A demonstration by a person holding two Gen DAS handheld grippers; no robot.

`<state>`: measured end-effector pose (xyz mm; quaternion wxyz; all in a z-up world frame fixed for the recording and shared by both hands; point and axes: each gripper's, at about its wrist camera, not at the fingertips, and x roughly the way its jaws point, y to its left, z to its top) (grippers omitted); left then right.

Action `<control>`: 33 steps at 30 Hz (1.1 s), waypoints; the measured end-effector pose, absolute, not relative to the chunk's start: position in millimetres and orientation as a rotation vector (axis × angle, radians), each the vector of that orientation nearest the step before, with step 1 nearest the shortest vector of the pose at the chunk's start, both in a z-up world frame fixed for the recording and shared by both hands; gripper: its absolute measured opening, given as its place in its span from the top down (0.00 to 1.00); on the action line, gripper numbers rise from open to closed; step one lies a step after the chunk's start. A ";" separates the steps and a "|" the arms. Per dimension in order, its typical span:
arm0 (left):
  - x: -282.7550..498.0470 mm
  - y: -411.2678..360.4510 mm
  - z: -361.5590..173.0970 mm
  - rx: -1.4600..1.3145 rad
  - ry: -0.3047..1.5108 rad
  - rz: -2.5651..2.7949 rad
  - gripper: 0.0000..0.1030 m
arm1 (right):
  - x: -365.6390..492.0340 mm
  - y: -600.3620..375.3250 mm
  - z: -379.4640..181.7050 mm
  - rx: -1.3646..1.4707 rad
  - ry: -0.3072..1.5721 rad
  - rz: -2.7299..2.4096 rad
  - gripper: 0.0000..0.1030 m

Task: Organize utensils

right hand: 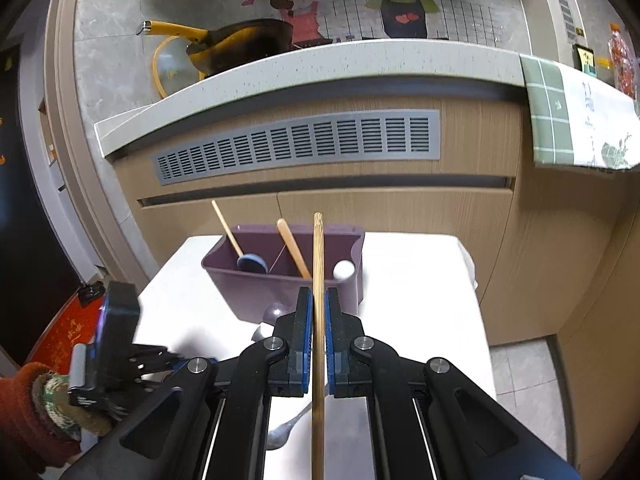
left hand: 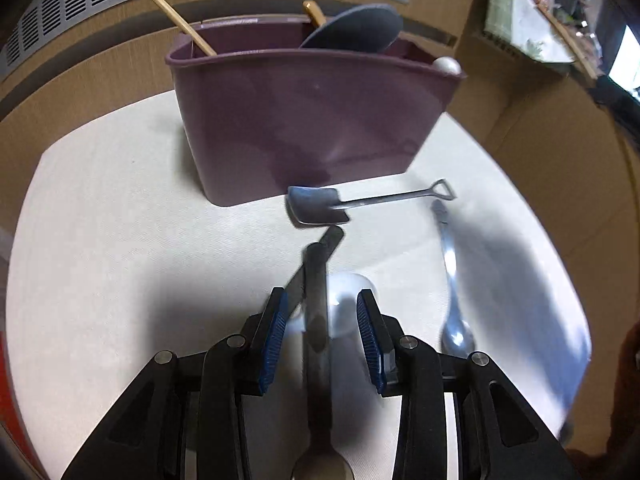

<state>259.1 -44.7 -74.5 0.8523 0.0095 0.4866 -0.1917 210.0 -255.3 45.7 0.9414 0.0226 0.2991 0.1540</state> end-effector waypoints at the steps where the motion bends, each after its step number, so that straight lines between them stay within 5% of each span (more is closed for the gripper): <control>1: 261.4 -45.4 -73.1 0.020 1.023 -0.393 0.68 | 209.9 -255.9 44.2 0.050 0.614 0.314 0.96; 7: 264.7 -47.4 -71.7 0.021 1.033 -0.348 0.88 | 209.8 -256.3 41.3 0.059 0.624 0.315 0.96; 33: 209.5 12.4 75.9 -0.215 0.624 -0.426 0.97 | 204.4 -252.1 63.1 0.051 0.586 0.343 0.96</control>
